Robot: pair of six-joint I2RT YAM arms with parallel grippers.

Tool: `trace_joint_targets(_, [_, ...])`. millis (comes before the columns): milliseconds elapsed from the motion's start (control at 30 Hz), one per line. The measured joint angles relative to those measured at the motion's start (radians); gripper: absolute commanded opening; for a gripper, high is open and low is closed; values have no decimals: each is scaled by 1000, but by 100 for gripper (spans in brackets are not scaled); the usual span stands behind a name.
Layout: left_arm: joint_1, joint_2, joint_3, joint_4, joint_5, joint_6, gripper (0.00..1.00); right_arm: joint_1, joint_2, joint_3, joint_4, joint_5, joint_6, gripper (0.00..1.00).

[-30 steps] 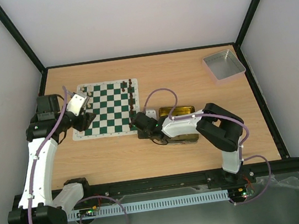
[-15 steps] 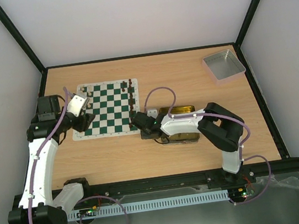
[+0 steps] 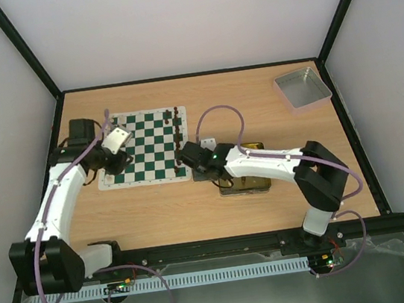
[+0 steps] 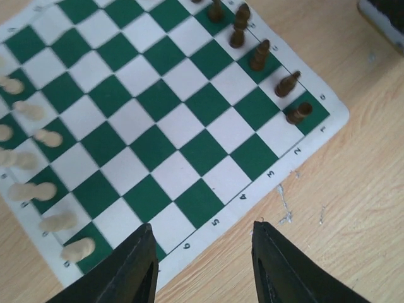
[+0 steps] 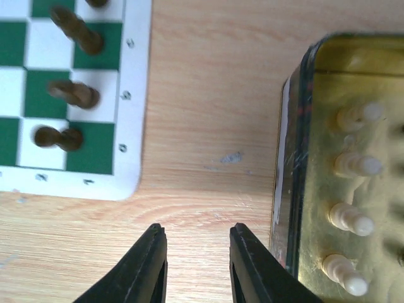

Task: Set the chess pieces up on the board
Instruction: Move the chessboard to the center of the board.

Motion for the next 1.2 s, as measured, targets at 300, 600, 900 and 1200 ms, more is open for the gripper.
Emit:
trace_joint_targets(300, [-177, 202, 41, -2, -103, 16, 54, -2, -126, 68, -75, 61, -25, 49])
trace_joint_targets(600, [-190, 437, 152, -2, -196, 28, 47, -30, -288, 62, -143, 90, -42, 49])
trace_joint_targets(900, [-191, 533, 164, -2, -246, 26, 50, -55, -398, -13, -173, 111, -57, 49])
trace_joint_targets(1200, [-195, 570, 163, 2, -269, 5, 54, -60, -440, -49, -174, 114, -71, 49])
